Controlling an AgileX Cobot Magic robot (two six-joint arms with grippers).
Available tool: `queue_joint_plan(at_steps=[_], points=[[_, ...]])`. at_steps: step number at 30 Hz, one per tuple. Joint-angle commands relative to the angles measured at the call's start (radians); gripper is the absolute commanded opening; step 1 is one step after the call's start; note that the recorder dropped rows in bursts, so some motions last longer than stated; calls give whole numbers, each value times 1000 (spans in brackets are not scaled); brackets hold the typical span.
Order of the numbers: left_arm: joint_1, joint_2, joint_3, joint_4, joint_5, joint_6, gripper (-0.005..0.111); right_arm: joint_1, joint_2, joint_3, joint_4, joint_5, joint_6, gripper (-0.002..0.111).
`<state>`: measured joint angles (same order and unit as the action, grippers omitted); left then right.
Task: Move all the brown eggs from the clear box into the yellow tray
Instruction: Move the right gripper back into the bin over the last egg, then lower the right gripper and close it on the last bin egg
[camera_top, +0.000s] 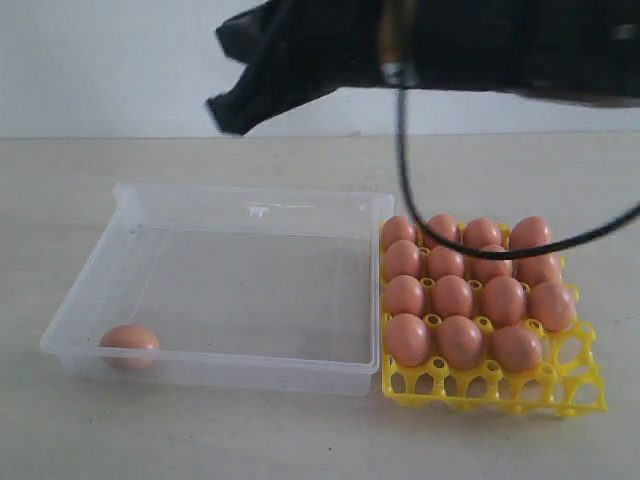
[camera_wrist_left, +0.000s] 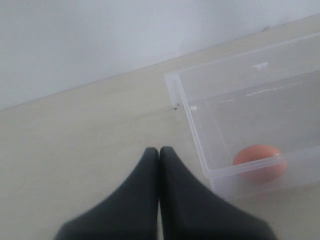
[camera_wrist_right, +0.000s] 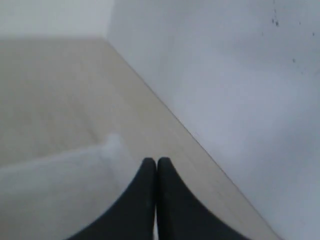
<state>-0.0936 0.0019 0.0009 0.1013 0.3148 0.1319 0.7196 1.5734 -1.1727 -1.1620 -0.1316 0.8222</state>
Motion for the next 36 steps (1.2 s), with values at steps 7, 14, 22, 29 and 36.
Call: queue_joint_plan(at_steps=[7, 14, 22, 29, 36], points=[[1, -2, -1, -8, -8, 0, -4, 122, 613, -839, 1311, 1233, -1284, 0], [1, -2, -1, -8, -8, 0, -4, 117, 682, -982, 1493, 1224, -1435, 3], [1, -2, -1, -8, -8, 0, -4, 117, 799, -982, 1494, 1196, -1390, 57], [1, -2, -1, -8, -8, 0, -4, 117, 845, -982, 1531, 1138, -1351, 61], [1, -2, -1, -8, -8, 0, -4, 118, 850, -982, 1623, 1113, -1381, 61]])
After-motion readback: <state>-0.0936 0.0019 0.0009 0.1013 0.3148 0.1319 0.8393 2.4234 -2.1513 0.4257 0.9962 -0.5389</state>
